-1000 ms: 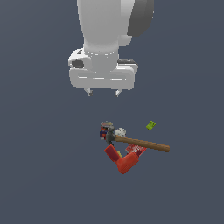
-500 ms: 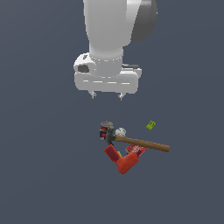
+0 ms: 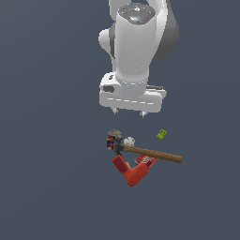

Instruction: Pick up a designated object from a clutter of objects.

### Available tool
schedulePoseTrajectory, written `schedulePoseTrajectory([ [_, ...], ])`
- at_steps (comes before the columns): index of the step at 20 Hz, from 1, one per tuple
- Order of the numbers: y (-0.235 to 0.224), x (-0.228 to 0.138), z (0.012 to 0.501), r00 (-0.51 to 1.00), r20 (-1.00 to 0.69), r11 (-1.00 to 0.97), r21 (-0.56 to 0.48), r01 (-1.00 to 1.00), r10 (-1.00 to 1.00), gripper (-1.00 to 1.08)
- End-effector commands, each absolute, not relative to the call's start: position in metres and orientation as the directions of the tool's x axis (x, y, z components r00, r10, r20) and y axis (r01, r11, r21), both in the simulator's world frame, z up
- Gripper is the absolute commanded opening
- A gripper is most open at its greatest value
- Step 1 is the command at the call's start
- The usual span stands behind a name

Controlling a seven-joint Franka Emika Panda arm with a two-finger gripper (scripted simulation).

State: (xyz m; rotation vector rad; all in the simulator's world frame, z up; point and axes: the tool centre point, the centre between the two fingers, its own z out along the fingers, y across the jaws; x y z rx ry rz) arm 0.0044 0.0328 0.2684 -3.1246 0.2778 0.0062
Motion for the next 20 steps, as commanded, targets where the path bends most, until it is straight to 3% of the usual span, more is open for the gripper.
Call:
schedulePoseTrajectory([
  [1, 0.051, 0.005, 0.253, 0.977, -0.008, -0.977, -0.011, -0.214, -0.213, 1.00],
  [20, 0.181, -0.025, 0.134, 0.860, -0.024, -0.860, -0.016, -0.510, -0.510, 1.00],
])
